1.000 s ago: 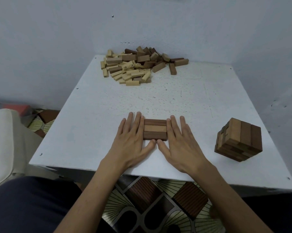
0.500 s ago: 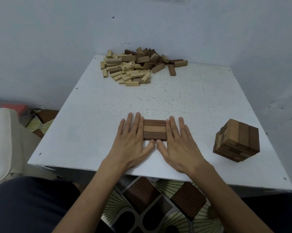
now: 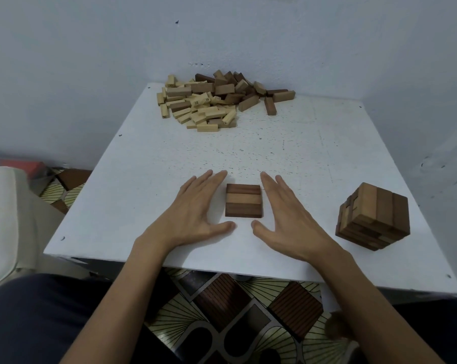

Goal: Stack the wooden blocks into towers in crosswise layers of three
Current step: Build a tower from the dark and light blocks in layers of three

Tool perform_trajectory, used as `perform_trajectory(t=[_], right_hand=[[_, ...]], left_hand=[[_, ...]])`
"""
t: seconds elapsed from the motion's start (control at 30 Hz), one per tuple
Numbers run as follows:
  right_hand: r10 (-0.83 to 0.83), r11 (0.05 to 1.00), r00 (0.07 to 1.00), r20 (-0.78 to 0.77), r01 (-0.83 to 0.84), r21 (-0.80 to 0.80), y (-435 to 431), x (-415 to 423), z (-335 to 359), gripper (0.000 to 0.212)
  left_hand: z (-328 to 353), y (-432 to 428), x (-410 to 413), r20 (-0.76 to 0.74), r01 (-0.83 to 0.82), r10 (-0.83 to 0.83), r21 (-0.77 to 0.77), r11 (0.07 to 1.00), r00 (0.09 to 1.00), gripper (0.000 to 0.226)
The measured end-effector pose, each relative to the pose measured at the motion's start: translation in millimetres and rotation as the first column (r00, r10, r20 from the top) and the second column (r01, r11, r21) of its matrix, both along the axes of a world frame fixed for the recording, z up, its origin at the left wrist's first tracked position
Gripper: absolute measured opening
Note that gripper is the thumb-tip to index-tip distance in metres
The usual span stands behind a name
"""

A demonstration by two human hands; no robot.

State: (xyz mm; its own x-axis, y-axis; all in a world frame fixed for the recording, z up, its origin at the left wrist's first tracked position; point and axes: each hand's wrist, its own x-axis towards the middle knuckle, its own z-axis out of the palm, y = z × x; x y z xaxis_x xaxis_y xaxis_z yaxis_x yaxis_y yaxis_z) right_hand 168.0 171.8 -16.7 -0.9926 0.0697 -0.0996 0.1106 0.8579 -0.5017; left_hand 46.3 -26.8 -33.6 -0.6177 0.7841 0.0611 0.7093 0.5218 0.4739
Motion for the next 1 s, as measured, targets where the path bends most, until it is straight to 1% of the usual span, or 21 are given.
perform_trajectory(t=[0.1, 0.27, 0.43, 0.57, 0.73, 1.0], right_hand=[[0.029, 0.999, 0.999, 0.013, -0.029, -0.023, 2, -3, 3, 0.088], [0.041, 0.999, 0.999, 0.002, -0.041, -0.015, 4, -6, 2, 0.084], [0.023, 0.999, 0.999, -0.044, -0.025, -0.046, 6, -7, -4, 0.079], [0.015, 0.998, 0.998, -0.066, -0.019, -0.055, 6, -8, -5, 0.079], [0.03, 0.999, 0.992, -0.124, -0.032, -0.017, 3, -6, 2, 0.079], [0.0, 1.0, 0.971, -0.238, -0.005, -0.021, 8, 15, 40, 0.083]], left_hand=[[4, 1, -7, 0.05, 0.005, -0.008, 0.065, 0.998, 0.999, 0.103], [5, 3, -11, 0.086, 0.01, -0.018, 0.09, 0.996, 0.996, 0.099], [-1, 3, -13, 0.128, -0.006, -0.011, 0.135, 0.991, 0.992, 0.097], [-2, 4, -12, 0.131, -0.01, -0.01, 0.155, 0.988, 0.991, 0.098], [5, 4, -6, 0.136, -0.012, -0.012, 0.177, 0.984, 0.991, 0.099], [45, 14, 5, 0.12, 0.008, -0.036, 0.228, 0.974, 0.992, 0.095]])
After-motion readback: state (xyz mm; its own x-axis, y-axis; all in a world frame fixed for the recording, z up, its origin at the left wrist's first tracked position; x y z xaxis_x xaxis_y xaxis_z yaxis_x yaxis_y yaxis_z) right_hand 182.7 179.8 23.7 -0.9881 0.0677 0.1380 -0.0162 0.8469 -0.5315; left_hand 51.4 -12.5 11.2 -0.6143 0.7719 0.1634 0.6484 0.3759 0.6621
